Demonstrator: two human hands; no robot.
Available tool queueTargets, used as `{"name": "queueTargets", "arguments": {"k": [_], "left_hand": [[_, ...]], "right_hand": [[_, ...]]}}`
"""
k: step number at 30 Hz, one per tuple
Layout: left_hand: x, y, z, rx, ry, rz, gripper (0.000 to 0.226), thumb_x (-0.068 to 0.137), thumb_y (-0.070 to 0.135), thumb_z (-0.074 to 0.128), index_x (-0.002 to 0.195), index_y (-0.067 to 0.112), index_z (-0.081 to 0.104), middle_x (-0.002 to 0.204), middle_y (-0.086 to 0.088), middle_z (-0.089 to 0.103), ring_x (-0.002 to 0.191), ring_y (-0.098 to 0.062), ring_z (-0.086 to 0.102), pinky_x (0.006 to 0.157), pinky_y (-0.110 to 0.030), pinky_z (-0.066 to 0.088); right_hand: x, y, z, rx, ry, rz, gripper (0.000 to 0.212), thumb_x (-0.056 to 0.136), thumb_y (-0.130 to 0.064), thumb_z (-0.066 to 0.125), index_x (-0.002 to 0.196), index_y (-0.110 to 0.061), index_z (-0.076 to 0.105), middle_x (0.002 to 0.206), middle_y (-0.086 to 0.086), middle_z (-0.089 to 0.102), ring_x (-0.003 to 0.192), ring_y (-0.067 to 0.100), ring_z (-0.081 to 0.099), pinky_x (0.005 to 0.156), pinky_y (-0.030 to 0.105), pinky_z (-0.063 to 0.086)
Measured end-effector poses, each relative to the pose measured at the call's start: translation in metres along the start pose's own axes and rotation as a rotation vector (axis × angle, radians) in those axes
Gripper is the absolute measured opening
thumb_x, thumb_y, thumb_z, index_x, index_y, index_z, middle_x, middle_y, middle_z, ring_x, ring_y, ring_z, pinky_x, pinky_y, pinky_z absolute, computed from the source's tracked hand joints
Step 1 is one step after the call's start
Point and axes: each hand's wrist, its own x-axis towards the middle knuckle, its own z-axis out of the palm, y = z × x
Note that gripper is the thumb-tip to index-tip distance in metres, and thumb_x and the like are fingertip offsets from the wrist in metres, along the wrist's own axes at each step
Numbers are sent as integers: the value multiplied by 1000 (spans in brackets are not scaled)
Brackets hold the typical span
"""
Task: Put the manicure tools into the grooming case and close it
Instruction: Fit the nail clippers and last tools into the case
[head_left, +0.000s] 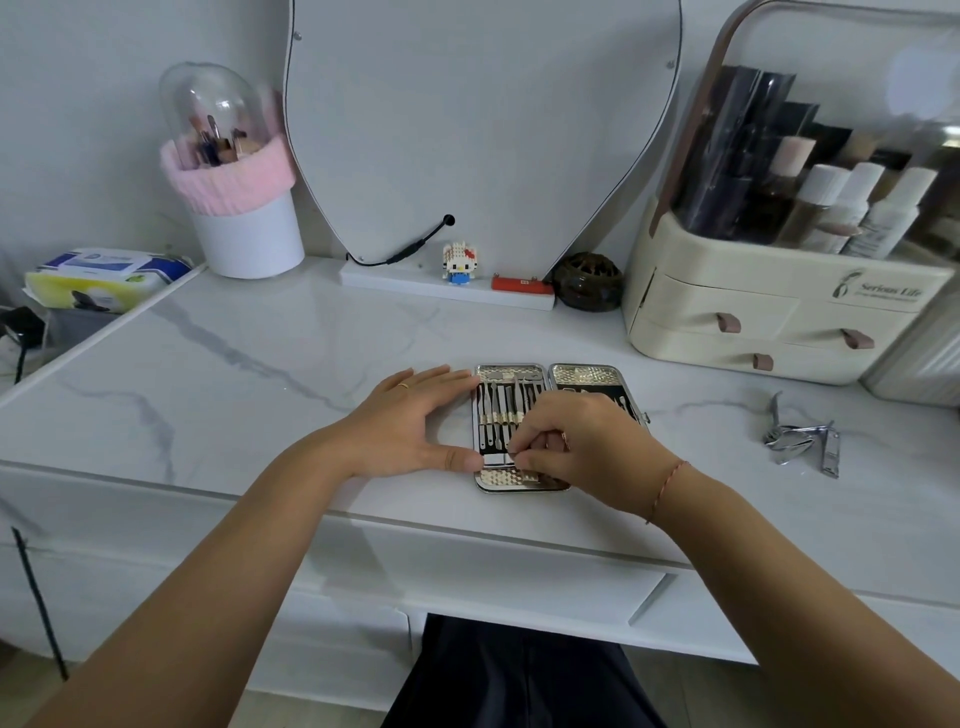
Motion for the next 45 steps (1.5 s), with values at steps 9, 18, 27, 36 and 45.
{"name": "queueTargets", "arguments": {"k": [9,18,27,36,45], "left_hand": [[0,1,0,6,1,11,122,44,98,36,148,35,19,155,16,18,135,10,3,117,-27,1],[0,1,0,-53,-6,17,106,50,95,40,142,49,15,147,28,12,138,8,3,117,-26,1],[0,2,0,-94,49,-1,106,47,96,40,141,48,27,137,31,17,133,9,8,113,-23,5],[-2,6,-2,-109,62,-11,108,46,98,35,140,45,29,138,26,26,134,6,14,115,-26,9],[1,3,1,-65,62,-22,103,47,99,33,138,52,25,149,17,28,133,4,14,114,-26,10]], "right_hand": [[-6,6,6,62,99,53,5,76,-17,74,76,-13,70,66,-12,52,69,-2,53,62,7,38],[-40,42,-25,129,337,175,5,78,-19,73,82,-18,72,77,-8,64,69,7,54,63,12,42],[-128,141,-84,-18,740,834,16,77,-23,74,83,-9,67,65,0,59,61,14,52,58,27,37],[-127,157,-77,69,750,795,19,76,-21,75,88,-13,63,66,-1,55,63,19,51,66,29,41],[-125,149,-84,-153,425,626,19,73,-29,76,91,-26,70,88,2,55,81,18,51,83,36,42]]}}
